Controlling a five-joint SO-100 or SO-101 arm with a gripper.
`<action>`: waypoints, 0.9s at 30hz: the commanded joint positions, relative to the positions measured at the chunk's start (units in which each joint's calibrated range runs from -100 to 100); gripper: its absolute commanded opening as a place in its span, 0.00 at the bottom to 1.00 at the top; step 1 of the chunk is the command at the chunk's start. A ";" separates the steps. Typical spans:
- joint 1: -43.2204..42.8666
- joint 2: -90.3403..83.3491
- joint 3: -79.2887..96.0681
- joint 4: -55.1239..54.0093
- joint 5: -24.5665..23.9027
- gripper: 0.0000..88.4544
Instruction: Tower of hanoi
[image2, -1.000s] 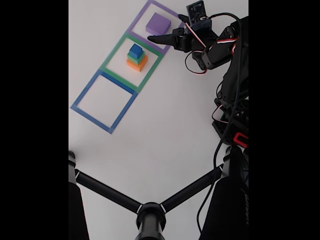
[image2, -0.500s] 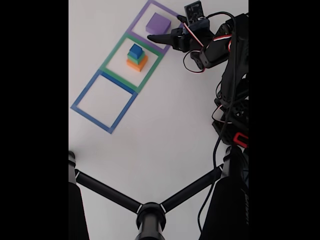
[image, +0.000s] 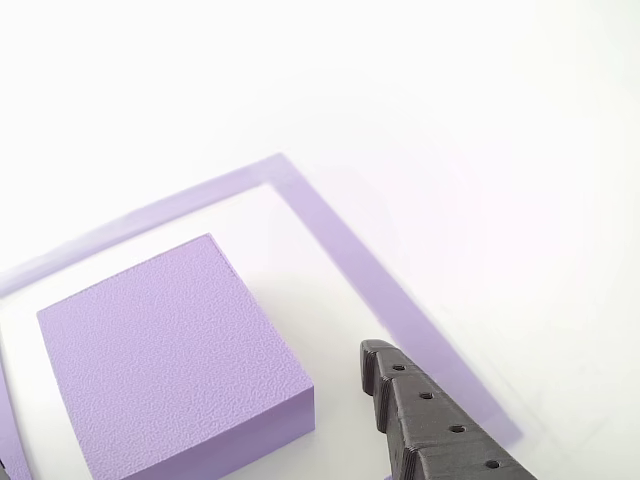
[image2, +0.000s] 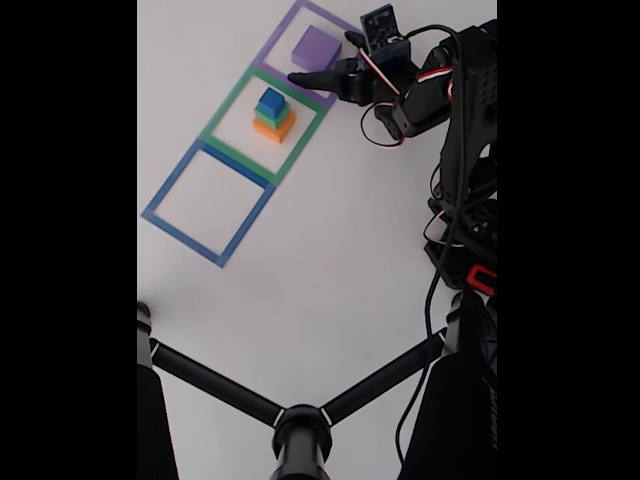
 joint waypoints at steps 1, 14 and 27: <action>-0.72 -0.31 -0.86 -1.79 0.00 0.52; -1.29 0.66 -0.59 -2.28 0.00 0.44; -1.77 1.79 -0.95 -3.09 0.00 0.34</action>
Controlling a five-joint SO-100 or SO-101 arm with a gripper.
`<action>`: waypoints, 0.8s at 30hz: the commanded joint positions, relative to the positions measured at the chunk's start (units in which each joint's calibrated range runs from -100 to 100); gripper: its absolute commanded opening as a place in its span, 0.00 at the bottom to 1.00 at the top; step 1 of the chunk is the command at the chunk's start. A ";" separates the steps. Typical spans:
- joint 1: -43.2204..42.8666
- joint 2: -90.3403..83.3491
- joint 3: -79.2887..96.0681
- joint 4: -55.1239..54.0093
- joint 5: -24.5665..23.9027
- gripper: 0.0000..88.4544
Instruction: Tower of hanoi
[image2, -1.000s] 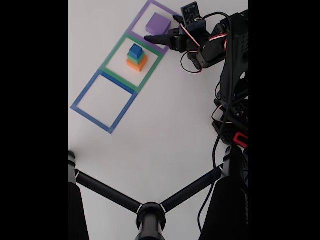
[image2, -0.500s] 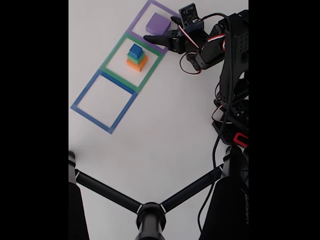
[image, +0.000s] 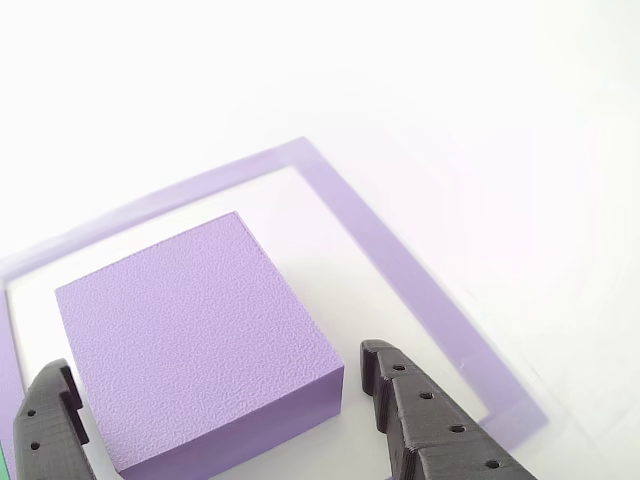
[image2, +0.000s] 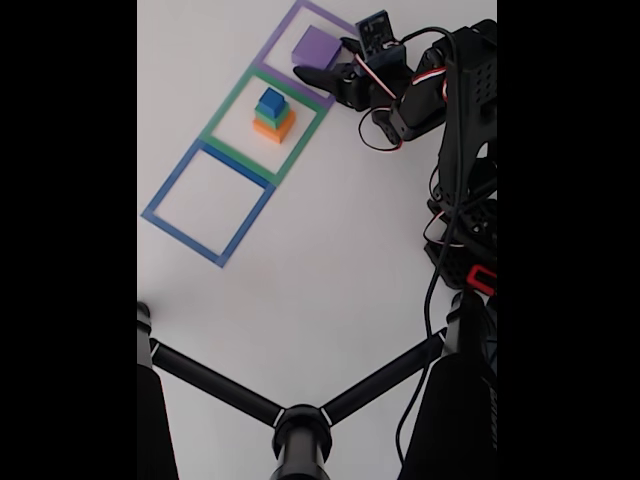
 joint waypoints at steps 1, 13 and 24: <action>-0.72 -0.24 -0.96 -1.48 0.00 0.33; -1.87 0.49 -1.05 -2.86 0.00 0.26; -2.06 -0.16 -0.68 -3.18 0.00 0.16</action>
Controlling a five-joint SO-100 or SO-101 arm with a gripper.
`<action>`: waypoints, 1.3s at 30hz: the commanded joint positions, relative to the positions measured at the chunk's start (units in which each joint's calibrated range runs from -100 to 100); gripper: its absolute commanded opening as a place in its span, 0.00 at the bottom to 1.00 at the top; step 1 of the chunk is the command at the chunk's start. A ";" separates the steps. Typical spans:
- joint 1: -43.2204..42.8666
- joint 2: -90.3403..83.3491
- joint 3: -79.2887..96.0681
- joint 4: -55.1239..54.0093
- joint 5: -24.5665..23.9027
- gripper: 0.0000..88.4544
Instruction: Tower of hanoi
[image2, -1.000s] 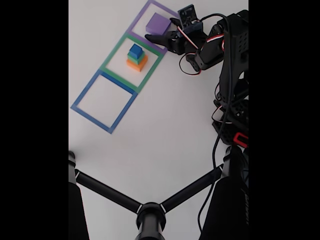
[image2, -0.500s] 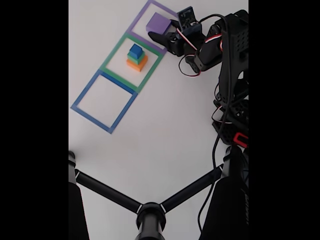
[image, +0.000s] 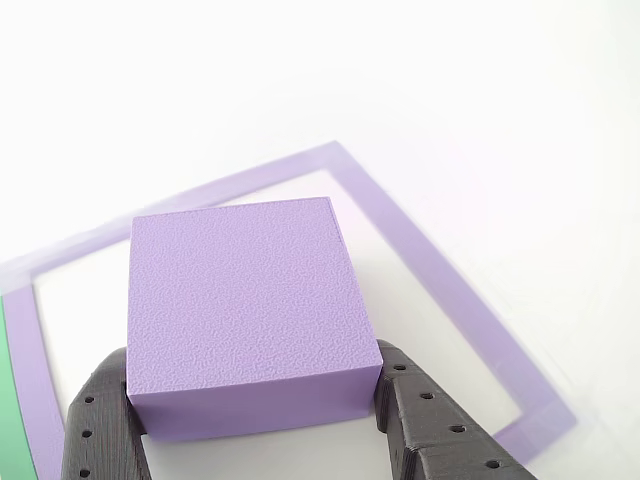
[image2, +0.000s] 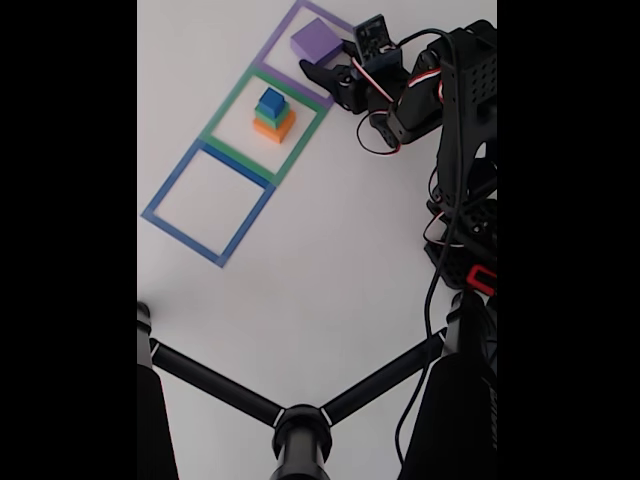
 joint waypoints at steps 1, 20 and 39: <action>-0.69 -1.41 -0.59 -1.17 0.00 0.15; -1.07 -38.39 9.13 31.38 0.00 0.13; -4.14 -74.97 -38.96 124.33 0.00 0.12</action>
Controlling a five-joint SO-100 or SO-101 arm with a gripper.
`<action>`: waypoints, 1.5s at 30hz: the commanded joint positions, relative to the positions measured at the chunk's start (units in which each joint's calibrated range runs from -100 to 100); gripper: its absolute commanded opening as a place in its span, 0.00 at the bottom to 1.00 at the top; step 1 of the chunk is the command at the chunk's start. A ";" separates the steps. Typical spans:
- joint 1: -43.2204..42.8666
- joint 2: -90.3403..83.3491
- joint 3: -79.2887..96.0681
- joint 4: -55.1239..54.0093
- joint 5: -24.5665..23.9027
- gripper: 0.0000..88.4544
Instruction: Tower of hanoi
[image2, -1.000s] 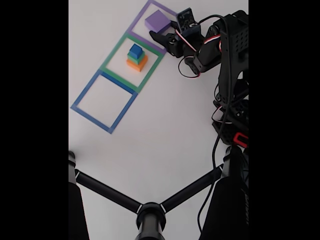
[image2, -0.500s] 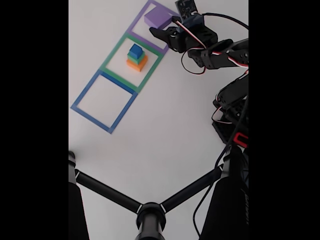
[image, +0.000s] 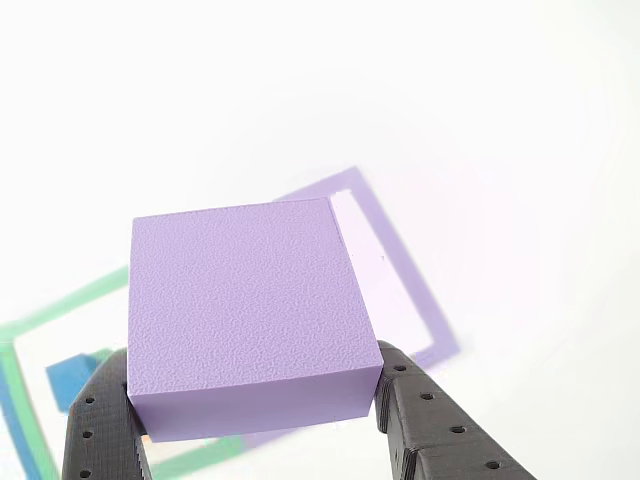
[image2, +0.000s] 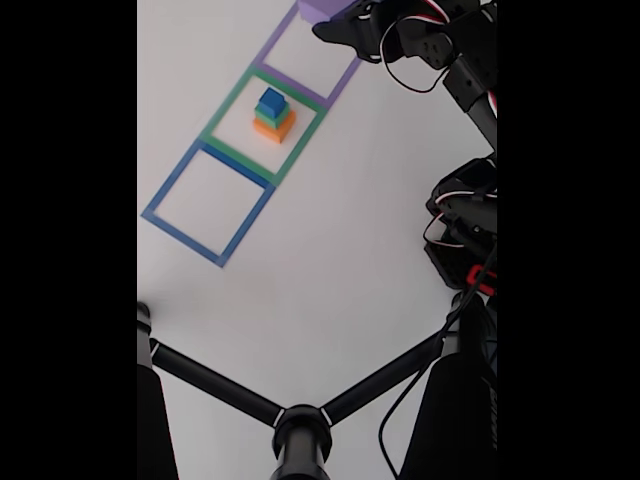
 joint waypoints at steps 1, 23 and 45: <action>-2.76 -4.04 -17.41 17.38 0.00 0.12; -25.68 -8.96 -39.60 38.67 0.00 0.12; -43.61 -3.63 -13.60 16.73 0.00 0.11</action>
